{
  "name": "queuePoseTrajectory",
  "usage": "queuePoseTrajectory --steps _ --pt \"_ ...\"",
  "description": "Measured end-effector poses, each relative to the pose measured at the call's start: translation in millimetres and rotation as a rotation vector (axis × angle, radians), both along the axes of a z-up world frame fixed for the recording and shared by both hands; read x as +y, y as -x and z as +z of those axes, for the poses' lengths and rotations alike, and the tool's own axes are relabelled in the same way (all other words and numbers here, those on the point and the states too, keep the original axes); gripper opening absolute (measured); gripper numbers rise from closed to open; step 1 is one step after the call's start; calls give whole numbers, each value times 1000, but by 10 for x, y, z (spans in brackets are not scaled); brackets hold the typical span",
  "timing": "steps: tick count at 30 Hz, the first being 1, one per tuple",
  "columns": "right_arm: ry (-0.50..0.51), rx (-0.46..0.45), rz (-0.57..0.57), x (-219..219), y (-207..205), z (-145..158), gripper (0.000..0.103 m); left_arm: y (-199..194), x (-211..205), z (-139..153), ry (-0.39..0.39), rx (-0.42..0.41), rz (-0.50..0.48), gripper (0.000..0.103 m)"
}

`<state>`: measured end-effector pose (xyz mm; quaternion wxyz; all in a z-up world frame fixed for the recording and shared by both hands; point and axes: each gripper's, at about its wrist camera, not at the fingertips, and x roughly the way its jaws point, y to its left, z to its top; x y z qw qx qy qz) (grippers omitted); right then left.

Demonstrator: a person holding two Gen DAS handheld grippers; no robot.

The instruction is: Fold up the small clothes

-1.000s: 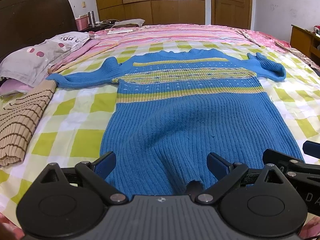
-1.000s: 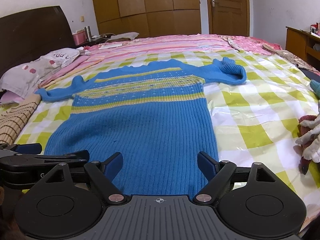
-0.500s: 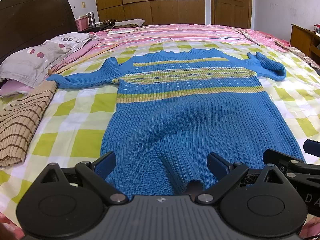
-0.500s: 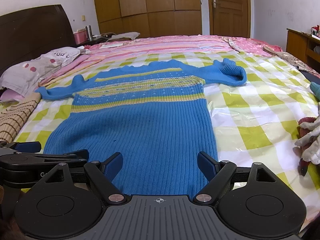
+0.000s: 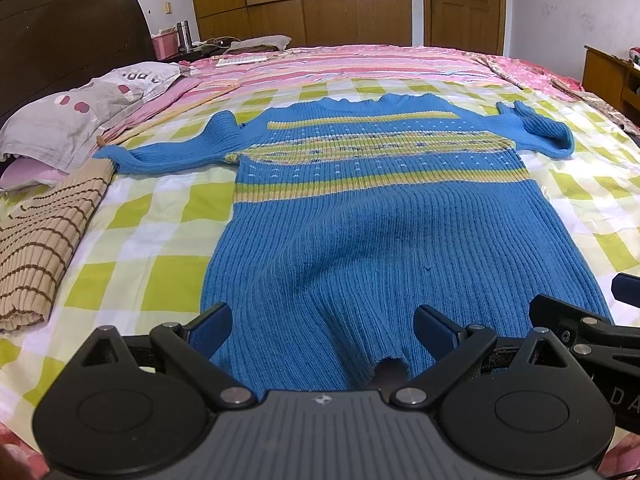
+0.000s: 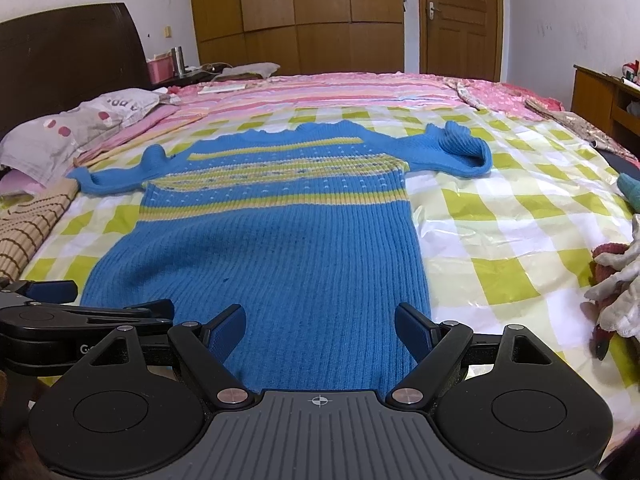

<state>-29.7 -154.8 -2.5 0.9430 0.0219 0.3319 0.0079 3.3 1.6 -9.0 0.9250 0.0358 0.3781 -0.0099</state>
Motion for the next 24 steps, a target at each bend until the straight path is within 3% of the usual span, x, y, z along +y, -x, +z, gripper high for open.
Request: queuePoseTrajectory --steps 24 --pt "40 -9 1 16 -32 33 83 -15 4 -14 8 5 3 103"
